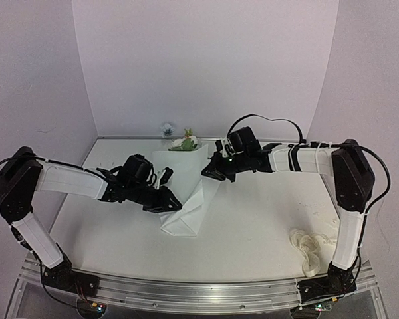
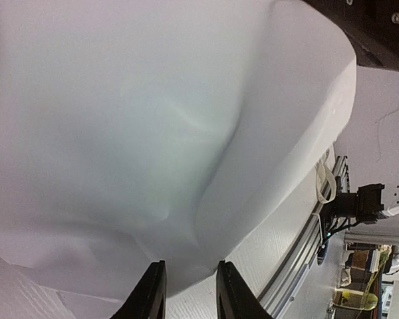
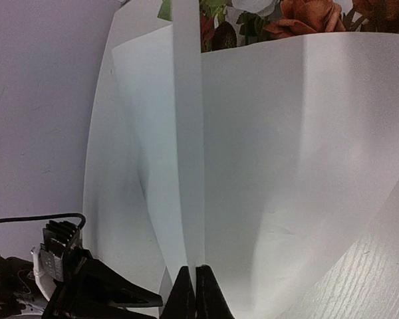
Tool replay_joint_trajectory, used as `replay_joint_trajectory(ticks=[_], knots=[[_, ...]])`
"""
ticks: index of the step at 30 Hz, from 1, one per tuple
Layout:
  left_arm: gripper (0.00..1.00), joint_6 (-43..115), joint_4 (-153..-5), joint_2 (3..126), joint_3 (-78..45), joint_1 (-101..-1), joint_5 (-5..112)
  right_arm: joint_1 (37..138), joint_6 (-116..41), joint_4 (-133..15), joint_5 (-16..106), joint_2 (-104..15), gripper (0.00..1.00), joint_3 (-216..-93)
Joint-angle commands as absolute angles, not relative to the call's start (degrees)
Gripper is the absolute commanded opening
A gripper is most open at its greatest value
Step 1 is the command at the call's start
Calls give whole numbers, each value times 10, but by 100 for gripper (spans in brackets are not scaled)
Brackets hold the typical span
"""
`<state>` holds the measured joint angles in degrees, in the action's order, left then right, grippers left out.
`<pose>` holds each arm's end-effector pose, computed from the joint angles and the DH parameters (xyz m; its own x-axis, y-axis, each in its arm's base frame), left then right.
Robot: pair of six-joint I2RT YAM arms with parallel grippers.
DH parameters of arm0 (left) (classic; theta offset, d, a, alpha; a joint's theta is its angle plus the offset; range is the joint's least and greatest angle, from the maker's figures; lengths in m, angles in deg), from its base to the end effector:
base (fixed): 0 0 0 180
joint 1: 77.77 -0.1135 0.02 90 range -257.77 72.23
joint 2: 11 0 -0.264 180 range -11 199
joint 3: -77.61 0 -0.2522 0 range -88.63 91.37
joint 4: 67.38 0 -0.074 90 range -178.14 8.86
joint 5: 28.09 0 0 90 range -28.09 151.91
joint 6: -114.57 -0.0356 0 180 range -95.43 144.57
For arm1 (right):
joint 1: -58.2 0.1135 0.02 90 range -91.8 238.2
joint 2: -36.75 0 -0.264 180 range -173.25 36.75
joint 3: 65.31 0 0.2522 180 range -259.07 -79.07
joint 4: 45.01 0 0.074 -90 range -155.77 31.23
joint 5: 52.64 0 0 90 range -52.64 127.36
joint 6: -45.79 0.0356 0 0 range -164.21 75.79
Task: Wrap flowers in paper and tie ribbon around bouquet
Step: Pass from the left arm to the right
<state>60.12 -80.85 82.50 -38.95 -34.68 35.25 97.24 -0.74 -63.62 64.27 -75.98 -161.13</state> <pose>0.2309 -0.2379 0.1778 -0.9023 0.1326 -0.4102 0.3976 0.6237 -0.6730 0.3389 0.2956 0.2222 -0.9107 0.0513 -0.4098 -0.3048 0.5860 0.7508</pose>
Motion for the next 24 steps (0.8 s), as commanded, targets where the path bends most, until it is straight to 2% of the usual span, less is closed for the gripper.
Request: replay_joint_trajectory(ticks=[1, 3, 4, 9, 12, 24], knots=[[37, 622, -760, 792, -396, -347, 309, 968, -17, -606, 662, -773, 0, -1616], [40, 612, -783, 786, -389, -347, 332, 968, -19, -606, 661, -773, 0, -1615], [38, 610, -790, 789, -388, -348, 341, 968, -20, -606, 660, -772, 0, -1615], [14, 611, -797, 842, -394, -353, 341, 966, -28, -614, 654, -771, 0, -1606], [8, 624, -786, 860, -414, -354, 336, 966, -33, -620, 652, -772, 0, -1600], [0, 664, -771, 872, -493, -353, 344, 966, -46, -651, 656, -774, 0, -1603]])
